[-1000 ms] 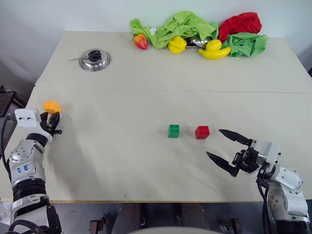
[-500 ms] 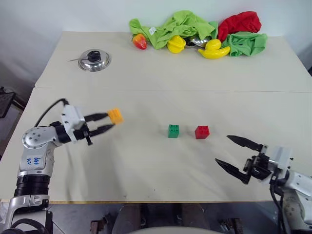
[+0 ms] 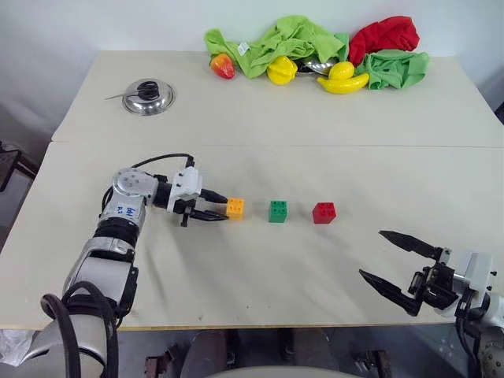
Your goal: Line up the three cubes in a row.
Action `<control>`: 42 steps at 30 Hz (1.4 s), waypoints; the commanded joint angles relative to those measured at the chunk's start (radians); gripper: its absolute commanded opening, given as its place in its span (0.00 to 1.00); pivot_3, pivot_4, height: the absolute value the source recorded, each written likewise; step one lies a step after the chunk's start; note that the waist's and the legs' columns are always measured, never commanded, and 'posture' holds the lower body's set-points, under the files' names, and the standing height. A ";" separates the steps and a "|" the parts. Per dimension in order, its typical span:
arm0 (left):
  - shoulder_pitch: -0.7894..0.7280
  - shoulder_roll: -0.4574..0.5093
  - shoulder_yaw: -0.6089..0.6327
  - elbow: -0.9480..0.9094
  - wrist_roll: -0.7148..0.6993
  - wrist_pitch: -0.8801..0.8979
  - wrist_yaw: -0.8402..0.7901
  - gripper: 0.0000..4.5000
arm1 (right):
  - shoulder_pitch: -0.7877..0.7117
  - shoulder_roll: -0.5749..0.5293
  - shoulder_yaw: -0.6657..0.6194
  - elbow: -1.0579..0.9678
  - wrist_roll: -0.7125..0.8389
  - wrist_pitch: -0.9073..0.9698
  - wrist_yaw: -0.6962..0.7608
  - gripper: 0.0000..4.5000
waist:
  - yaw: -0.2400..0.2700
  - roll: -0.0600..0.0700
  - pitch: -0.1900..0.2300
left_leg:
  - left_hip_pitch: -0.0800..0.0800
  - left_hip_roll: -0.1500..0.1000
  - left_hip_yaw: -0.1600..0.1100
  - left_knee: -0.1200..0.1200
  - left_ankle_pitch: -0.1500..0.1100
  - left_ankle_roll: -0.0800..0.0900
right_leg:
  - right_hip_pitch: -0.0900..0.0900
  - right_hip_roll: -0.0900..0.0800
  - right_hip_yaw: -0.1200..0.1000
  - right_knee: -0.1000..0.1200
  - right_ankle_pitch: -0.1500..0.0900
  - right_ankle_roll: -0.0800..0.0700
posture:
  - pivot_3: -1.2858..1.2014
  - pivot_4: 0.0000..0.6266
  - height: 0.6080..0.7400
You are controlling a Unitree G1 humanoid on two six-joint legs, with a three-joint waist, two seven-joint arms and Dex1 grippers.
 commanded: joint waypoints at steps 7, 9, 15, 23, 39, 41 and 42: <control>-0.003 0.030 0.043 0.062 0.020 -0.033 -0.020 0.32 | 0.031 0.016 -0.040 -0.041 0.013 -0.020 -0.019 1.00 | -0.001 0.000 0.000 | 0.001 0.003 -0.001 0.000 0.000 0.000 | 0.000 0.000 0.001 0.001 0.000 0.000 | 0.52 0.24 1.00; 0.000 0.033 0.051 0.064 0.020 -0.023 -0.019 0.32 | 0.026 0.016 -0.045 -0.021 0.015 -0.028 -0.008 1.00 | -0.002 0.000 0.000 | 0.001 0.003 0.000 0.001 0.000 0.000 | 0.000 0.000 0.001 0.001 0.000 0.000 | 0.52 0.24 1.00; -0.005 0.028 0.074 0.062 0.014 -0.034 -0.012 0.68 | 0.010 0.001 -0.046 0.020 0.020 -0.029 0.031 1.00 | -0.001 0.000 0.000 | 0.001 0.003 -0.001 0.001 0.000 0.000 | 0.000 0.000 0.001 0.001 0.000 0.000 | 0.52 0.24 1.00; 0.153 0.148 0.184 -0.217 -0.142 0.087 -0.094 0.95 | -0.057 -0.011 -0.069 0.048 0.076 -0.011 0.078 1.00 | -0.005 0.000 0.000 | 0.000 0.005 -0.001 0.000 0.000 0.000 | -0.001 -0.001 0.001 0.002 0.000 0.000 | 0.52 0.24 1.00; 0.858 0.248 0.493 -1.047 -0.410 0.489 0.260 0.95 | -0.236 -0.048 -0.054 0.217 0.084 -0.028 0.251 1.00 | 0.003 0.002 0.001 | 0.002 0.001 -0.006 0.001 0.000 0.001 | 0.003 -0.009 -0.002 0.003 0.000 -0.001 | 0.52 0.24 1.00; 0.842 0.230 0.501 -1.051 -0.433 0.499 0.289 0.95 | -0.242 -0.044 -0.040 0.242 0.078 -0.032 0.279 1.00 | 0.002 0.002 0.001 | 0.002 0.001 -0.006 0.001 0.000 0.001 | 0.003 -0.009 -0.002 0.003 0.000 -0.001 | 0.52 0.24 1.00; 0.833 0.222 0.501 -1.056 -0.438 0.504 0.304 0.95 | -0.243 -0.040 -0.034 0.251 0.076 -0.032 0.290 1.00 | 0.002 0.002 0.001 | 0.002 0.001 -0.006 0.001 0.000 0.001 | 0.003 -0.009 -0.002 0.003 0.000 -0.001 | 0.52 0.24 1.00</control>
